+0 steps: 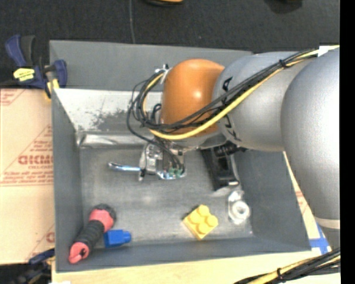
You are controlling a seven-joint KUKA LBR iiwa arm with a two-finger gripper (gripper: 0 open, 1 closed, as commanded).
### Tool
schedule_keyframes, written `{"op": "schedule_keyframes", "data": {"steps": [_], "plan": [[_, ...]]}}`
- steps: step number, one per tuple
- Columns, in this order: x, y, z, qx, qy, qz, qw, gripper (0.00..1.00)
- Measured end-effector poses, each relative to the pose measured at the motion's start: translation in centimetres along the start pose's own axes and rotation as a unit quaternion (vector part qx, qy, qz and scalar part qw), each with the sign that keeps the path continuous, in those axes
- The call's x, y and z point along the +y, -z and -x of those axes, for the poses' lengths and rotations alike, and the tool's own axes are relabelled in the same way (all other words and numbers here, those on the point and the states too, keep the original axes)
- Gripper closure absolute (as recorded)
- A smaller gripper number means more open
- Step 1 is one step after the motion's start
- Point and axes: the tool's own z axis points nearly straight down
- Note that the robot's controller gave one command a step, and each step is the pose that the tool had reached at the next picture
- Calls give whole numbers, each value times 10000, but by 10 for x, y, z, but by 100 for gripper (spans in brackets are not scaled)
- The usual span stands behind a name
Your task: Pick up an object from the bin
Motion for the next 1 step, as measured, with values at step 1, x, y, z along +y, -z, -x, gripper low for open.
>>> {"op": "schedule_keyframes", "data": {"steps": [1], "plan": [[1,28,1,-14,4,7,10000,100]]}}
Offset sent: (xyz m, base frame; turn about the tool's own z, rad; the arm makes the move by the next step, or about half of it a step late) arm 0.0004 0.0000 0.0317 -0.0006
